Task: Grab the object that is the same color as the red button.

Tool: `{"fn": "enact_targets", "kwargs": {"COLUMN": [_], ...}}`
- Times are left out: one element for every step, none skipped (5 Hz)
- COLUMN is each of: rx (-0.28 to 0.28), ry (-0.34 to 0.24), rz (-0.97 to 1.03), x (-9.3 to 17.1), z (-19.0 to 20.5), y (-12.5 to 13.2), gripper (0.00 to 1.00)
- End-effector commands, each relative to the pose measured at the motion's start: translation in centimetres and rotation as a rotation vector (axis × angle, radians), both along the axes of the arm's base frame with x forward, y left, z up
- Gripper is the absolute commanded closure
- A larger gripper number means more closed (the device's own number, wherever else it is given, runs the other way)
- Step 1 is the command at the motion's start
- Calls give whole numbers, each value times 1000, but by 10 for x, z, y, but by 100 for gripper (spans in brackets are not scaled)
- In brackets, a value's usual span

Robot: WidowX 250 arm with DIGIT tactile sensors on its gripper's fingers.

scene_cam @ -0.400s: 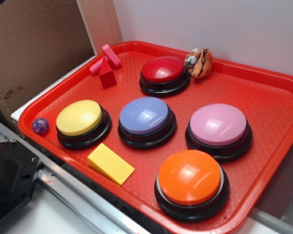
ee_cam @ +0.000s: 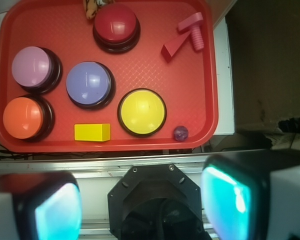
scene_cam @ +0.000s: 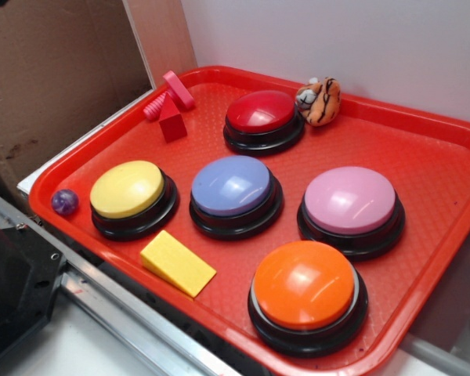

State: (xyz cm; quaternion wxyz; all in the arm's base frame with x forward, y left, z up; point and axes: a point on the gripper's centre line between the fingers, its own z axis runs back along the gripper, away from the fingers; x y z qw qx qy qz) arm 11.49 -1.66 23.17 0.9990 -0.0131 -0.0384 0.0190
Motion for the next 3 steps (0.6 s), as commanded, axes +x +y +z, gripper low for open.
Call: {"fn": "enact_targets", "kwargs": {"rx": [-52,-88,-78], "ry": [-29,-43,-119], "rz": [311,549,751], "x": [48,86,119], "z": [-32,-63,-96], "y": [21,39,53], "gripper": [0,0,0]}}
